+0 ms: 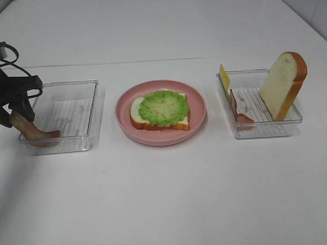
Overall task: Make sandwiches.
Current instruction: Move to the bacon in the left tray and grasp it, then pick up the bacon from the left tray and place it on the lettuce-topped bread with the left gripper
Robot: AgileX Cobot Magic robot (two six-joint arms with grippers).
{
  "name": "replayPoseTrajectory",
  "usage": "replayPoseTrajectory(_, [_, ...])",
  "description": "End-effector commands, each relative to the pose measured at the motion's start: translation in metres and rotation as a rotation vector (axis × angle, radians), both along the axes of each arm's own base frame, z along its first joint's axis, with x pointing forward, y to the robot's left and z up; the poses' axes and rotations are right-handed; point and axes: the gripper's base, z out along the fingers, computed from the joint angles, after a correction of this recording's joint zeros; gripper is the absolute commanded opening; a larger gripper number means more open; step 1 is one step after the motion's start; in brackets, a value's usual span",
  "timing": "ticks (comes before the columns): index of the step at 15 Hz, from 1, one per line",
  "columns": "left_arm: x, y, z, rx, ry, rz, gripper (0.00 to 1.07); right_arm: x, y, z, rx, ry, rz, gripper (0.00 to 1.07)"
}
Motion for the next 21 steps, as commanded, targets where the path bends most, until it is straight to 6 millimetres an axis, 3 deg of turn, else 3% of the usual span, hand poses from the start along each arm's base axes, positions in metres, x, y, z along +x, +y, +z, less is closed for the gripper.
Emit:
replayPoseTrajectory(1, [0.001, -0.002, 0.001, -0.022, -0.013, 0.014, 0.33, -0.001, 0.000, 0.001, -0.007, -0.024, -0.002, 0.83])
replayPoseTrajectory(8, [0.002, -0.003, 0.001, -0.029, -0.014, 0.018, 0.00, -0.001, 0.000, 0.001, -0.007, -0.024, -0.002, 0.83])
replayPoseTrajectory(14, [0.001, -0.005, 0.013, -0.058, -0.048, 0.016, 0.00, -0.001, 0.000, 0.001, -0.007, -0.024, -0.002, 0.83])
replayPoseTrajectory(18, [0.008, -0.014, 0.044, -0.160, -0.159, 0.011, 0.00, -0.001, 0.000, 0.001, -0.007, -0.024, -0.002, 0.83])
replayPoseTrajectory(21, [0.018, -0.036, 0.063, -0.310, -0.252, -0.020, 0.00, -0.001, 0.000, 0.001, -0.008, -0.023, -0.002, 0.83])
